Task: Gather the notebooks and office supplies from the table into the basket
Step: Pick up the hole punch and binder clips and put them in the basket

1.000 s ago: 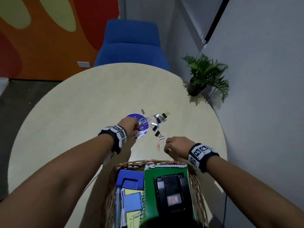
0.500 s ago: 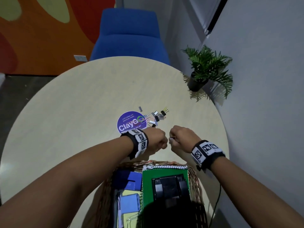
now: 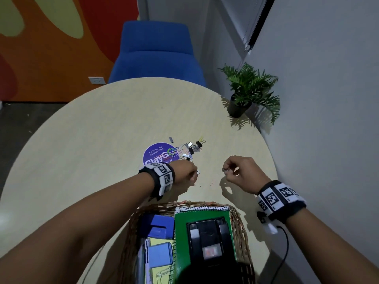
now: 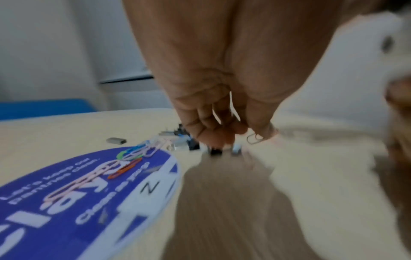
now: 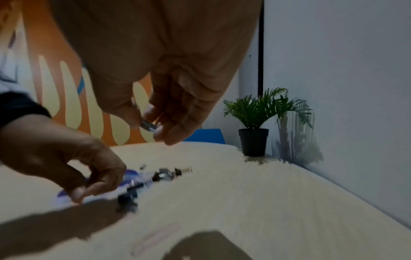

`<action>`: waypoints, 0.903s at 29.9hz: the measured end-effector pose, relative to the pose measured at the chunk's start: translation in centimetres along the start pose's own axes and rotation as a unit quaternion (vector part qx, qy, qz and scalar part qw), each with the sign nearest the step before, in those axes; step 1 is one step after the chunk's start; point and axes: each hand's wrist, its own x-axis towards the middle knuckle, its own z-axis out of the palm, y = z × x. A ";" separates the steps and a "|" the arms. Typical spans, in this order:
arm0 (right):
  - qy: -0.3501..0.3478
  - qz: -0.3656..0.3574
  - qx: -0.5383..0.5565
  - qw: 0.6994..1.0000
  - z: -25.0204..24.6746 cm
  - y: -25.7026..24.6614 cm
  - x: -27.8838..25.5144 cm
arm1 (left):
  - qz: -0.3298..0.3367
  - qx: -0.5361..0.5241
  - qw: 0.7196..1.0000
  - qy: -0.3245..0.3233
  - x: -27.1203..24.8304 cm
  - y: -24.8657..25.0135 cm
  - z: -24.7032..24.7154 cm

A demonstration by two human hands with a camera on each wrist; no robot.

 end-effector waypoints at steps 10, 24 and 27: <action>-0.121 -0.114 0.013 0.986 3.9 -9.7 -2.3 | -0.011 -0.220 0.973 0.071 -13.8 -1.0 -0.6; -0.313 -0.224 -0.129 0.914 10.5 -14.3 -8.2 | -0.113 -0.209 0.963 0.131 -16.3 -4.5 1.6; -0.259 -0.192 -0.123 0.939 9.0 -13.2 -7.1 | -0.167 -0.175 0.951 0.193 -13.9 -5.5 0.3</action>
